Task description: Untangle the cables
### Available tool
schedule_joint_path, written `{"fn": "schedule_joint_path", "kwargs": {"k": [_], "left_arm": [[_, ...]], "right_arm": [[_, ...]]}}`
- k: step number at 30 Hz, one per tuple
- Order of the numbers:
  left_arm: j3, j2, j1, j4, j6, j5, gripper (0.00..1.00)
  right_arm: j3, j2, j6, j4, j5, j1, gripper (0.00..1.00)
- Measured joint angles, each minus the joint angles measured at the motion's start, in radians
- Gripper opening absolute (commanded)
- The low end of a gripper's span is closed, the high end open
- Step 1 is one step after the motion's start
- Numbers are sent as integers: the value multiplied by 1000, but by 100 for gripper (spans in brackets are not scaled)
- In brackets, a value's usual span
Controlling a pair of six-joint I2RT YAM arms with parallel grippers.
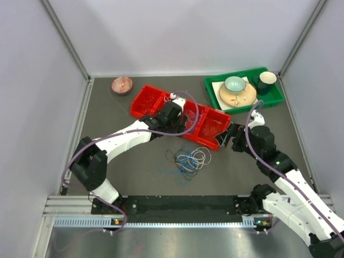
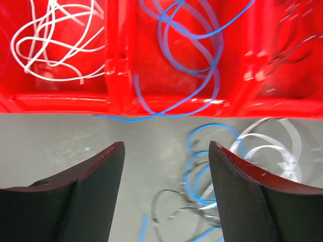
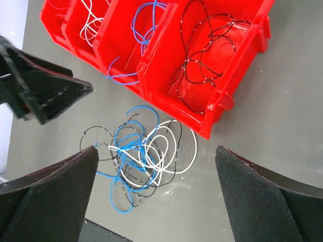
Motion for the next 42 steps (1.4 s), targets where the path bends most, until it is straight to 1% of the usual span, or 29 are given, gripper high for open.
{"fn": "schedule_joint_path", "kwargs": {"k": [7,13,18,24,33,36,38,40,41,42], "left_arm": [[-16,76,0,14,136,-29,66],[-15,141,0,24,204,-14,63],[-13,181,-1,22,224,-11,57],[-1,185,-2,33,235,-23,52],[10,198,-2,59,237,-65,51],[10,201,-2,71,239,-73,47],[14,206,-2,75,240,-83,42],[19,216,-2,85,240,-89,40],[19,220,-2,87,241,-96,35],[19,221,-2,88,240,-103,32]], "right_arm": [[-1,2,1,12,-7,0,97],[-1,2,5,13,-7,0,97],[-1,14,7,16,-8,0,97],[-1,17,7,16,-7,0,97],[-1,18,7,17,-10,0,97],[-1,19,7,17,-10,0,97],[-1,20,7,17,-10,0,97],[-1,23,7,18,-10,0,97],[-1,24,7,18,-10,0,97],[-1,26,6,18,-10,0,97]]}}
